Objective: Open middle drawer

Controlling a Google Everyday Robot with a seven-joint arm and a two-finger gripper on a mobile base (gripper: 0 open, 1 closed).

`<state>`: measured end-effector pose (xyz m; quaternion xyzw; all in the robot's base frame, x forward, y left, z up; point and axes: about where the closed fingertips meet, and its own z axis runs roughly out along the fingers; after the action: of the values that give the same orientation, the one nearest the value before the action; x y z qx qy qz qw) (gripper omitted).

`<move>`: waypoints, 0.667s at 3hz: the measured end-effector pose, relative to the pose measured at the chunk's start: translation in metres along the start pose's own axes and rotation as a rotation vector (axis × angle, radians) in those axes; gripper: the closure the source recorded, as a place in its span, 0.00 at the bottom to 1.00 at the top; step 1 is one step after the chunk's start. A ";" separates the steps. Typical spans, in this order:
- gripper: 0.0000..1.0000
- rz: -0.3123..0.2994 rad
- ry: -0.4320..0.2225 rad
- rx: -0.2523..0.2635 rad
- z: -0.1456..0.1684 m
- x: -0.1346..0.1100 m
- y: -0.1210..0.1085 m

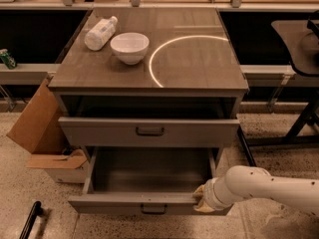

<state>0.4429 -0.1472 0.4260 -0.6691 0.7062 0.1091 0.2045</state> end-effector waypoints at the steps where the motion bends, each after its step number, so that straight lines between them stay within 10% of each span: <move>1: 0.58 0.000 0.000 0.000 0.000 0.000 0.000; 2: 0.35 0.000 0.000 0.000 -0.001 0.000 0.000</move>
Offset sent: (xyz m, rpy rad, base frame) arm 0.0000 0.0000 0.0001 0.0000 0.0001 0.0001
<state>0.4428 -0.1471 0.4266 -0.6691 0.7061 0.1091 0.2044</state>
